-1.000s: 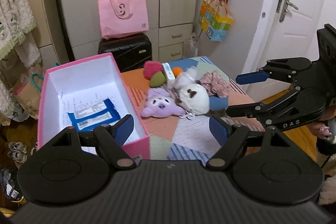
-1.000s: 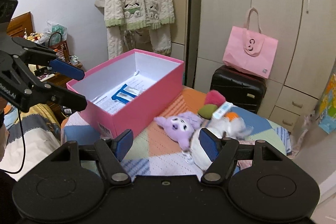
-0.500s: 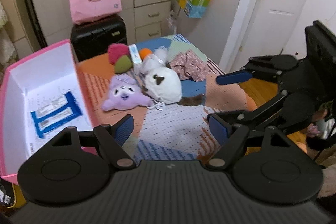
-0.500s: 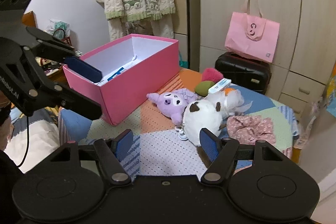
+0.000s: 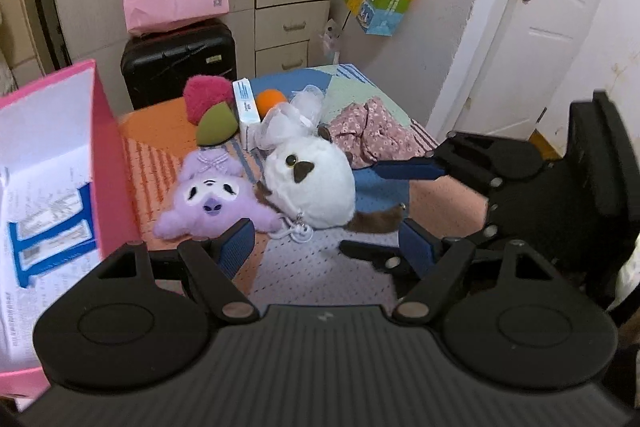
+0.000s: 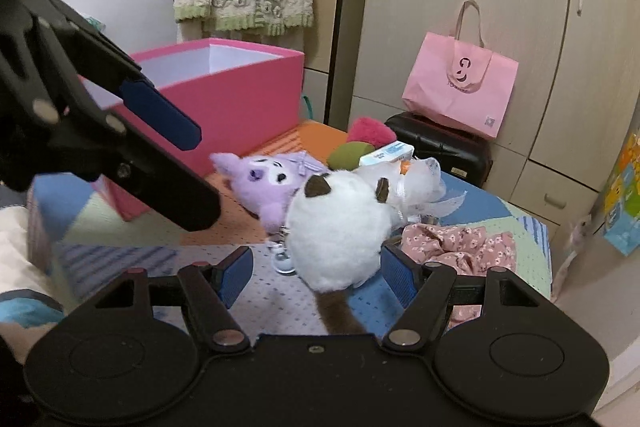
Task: Organize soft objects
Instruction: 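Close the left tool on the white plush cat and lift it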
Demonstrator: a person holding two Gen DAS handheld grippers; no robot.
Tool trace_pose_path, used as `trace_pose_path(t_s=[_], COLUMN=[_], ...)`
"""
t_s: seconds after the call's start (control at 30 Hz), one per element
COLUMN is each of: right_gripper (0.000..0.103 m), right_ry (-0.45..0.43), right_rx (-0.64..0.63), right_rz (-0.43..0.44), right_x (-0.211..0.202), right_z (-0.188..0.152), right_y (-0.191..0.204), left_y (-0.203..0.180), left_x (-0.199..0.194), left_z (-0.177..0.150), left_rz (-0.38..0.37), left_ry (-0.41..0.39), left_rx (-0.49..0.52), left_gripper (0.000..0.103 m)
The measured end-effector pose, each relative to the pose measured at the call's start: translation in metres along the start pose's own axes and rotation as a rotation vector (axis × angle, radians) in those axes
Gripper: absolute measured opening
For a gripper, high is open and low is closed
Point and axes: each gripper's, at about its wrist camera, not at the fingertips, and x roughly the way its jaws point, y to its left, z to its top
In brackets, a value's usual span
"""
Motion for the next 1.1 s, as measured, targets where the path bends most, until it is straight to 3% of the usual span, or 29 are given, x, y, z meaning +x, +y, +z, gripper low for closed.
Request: trace_pose_path(t_s=[0.1, 0.27, 0.6, 0.8, 0.87, 1.0, 1.1], right_gripper=[0.076, 0.078, 0.078, 0.077, 0.071, 0.066, 0.065], right_ry=[0.006, 0.013, 0.04, 0.041, 0.035, 0.011, 0.009], right_rx=[0.016, 0.075, 0.198, 0.272, 0.278, 0.277, 0.272], right_rz=[-0.009, -0.016, 0.035, 0.073, 0.08, 0.057, 0.036], right_x=[0.013, 0.029, 0.049, 0.057, 0.057, 0.053, 0.049], right_z=[-0.003, -0.003, -0.005, -0.008, -0.009, -0.009, -0.01], right_y=[-0.003, -0.011, -0.025, -0.03, -0.029, -0.026, -0.022], left_y=[0.003, 0.004, 0.019, 0.025, 0.025, 0.017, 0.015], left_x=[0.015, 0.04, 0.06, 0.078, 0.082, 0.083, 0.079], left_z=[0.002, 0.004, 0.005, -0.002, -0.006, -0.01, -0.01], left_rz=[0.005, 0.087, 0.013, -0.011, -0.011, 0.008, -0.03], left_ry=[-0.001, -0.039, -0.152, -0.124, -0.124, -0.131, -0.117], left_rx=[-0.027, -0.034, -0.1, -0.16, -0.161, -0.118, -0.124], left_gripper=[0.079, 0.079, 0.077, 0.075, 0.072, 0.07, 0.07])
